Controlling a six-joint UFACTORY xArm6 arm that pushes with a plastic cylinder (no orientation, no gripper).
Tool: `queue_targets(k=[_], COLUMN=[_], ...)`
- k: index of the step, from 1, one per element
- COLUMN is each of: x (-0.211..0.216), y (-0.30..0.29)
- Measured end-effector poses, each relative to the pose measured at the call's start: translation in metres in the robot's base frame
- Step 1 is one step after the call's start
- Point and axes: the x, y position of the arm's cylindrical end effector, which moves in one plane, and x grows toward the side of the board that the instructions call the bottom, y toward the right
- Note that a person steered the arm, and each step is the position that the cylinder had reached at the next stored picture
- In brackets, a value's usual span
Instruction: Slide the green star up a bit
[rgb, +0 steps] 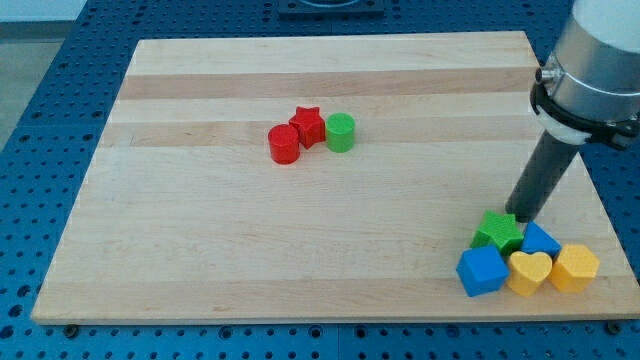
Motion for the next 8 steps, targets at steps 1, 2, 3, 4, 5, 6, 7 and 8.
queue_targets(k=[1, 2, 3, 4, 5, 6, 7, 8], x=[0.013, 0.019, 0.019, 0.017, -0.014, -0.036, -0.004, 0.045], y=[0.0, -0.028, -0.119, -0.184, -0.189, -0.2, -0.255, -0.267])
